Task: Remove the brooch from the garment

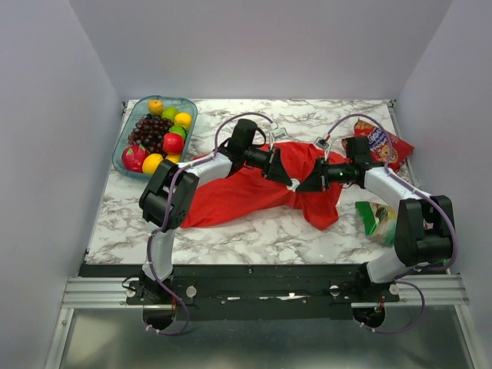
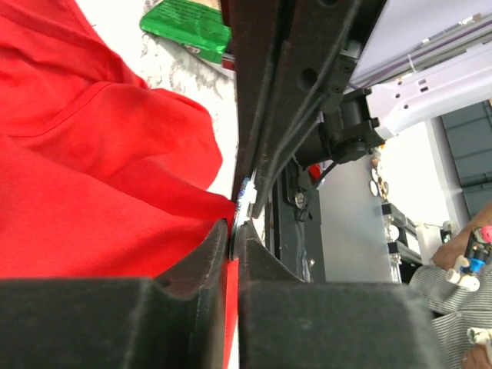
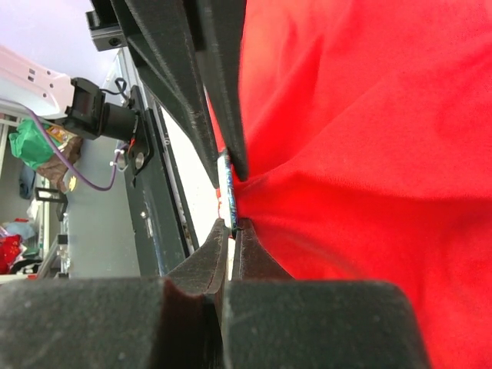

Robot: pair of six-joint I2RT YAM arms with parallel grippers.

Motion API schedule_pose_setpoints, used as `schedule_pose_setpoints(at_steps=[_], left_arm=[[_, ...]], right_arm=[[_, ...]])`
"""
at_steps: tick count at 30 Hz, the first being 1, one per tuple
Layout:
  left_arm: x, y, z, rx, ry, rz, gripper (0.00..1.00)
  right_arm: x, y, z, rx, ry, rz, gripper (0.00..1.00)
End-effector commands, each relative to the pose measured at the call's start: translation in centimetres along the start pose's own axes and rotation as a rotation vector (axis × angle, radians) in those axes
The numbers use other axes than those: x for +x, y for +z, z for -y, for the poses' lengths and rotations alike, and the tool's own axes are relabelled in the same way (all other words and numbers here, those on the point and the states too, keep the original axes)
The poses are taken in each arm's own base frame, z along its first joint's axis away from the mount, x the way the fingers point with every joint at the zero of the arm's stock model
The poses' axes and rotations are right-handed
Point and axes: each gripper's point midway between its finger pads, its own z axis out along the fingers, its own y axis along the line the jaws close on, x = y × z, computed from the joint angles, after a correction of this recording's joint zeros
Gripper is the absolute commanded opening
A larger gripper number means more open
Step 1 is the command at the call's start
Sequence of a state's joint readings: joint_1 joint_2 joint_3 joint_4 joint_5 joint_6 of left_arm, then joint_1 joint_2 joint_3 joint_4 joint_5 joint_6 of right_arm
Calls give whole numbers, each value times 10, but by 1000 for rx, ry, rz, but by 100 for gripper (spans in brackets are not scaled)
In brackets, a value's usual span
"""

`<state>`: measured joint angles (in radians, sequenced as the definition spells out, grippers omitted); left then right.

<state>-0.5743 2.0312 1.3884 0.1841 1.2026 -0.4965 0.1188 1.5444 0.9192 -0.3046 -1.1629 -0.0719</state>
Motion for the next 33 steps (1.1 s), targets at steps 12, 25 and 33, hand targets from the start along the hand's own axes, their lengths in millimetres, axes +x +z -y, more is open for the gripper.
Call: schedule_pose_setpoints(at_steps=[12, 25, 33], left_arm=[[-8, -12, 4, -120, -44, 146, 0], [-10, -13, 3, -119, -50, 162, 0], [-12, -12, 3, -113, -43, 160, 0]], right_arm=[[-1, -3, -4, 102, 193, 25, 44], [-16, -4, 17, 224, 221, 114, 52], [-14, 4, 8, 141, 233, 116, 52]])
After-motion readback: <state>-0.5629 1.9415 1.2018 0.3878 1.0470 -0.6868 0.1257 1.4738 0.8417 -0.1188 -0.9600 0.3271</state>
